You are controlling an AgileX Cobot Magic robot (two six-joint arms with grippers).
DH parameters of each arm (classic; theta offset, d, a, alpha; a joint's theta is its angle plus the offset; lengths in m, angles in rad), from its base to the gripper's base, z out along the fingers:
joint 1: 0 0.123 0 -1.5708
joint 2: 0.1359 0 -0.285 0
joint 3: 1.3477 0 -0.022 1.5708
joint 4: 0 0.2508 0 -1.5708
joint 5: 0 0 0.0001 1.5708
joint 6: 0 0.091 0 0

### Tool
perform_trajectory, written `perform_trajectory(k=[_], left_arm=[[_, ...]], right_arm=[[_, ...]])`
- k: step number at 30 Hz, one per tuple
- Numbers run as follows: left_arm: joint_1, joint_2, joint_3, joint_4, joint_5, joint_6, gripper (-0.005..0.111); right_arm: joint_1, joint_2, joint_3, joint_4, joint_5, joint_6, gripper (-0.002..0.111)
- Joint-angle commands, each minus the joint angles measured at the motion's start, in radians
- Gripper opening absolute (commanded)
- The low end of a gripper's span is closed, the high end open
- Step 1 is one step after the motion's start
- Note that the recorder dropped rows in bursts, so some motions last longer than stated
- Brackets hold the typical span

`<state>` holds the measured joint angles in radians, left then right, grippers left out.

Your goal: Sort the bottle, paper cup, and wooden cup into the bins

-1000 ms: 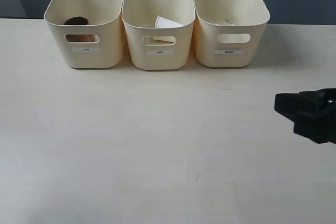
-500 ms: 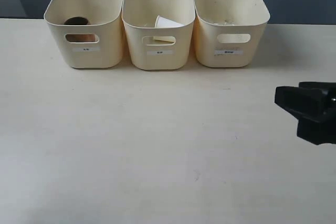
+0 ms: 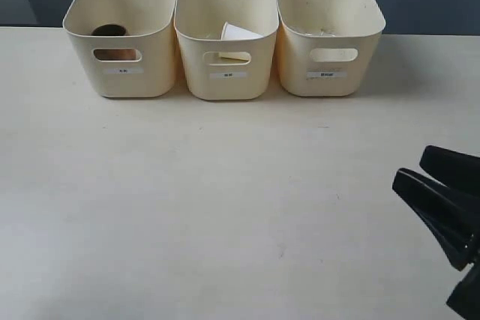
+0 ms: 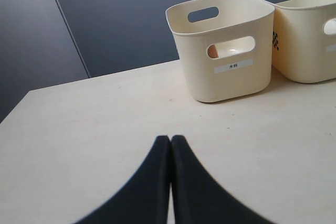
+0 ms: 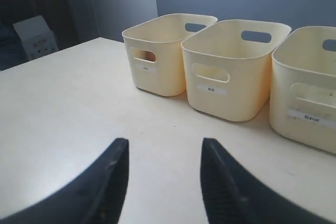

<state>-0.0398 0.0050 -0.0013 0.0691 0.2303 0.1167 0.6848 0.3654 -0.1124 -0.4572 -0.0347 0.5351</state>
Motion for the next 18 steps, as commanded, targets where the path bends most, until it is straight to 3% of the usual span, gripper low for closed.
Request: perform_trajectory(k=[1,10,18], left_arm=[[-0.003,-0.005,0.001,0.000,-0.005,-0.002,0.000],[-0.003,-0.005,0.001,0.000,-0.005,-0.002,0.000],[-0.003,-0.005,0.001,0.000,-0.005,-0.002,0.000]], right_arm=[[0.002,-0.103,0.044,-0.032,-0.017,-0.013,0.043],[0.002,-0.364,0.112,-0.051,0.080,-0.016,0.043],[0.002,-0.365,0.112,-0.056,0.217,-0.016,0.043]])
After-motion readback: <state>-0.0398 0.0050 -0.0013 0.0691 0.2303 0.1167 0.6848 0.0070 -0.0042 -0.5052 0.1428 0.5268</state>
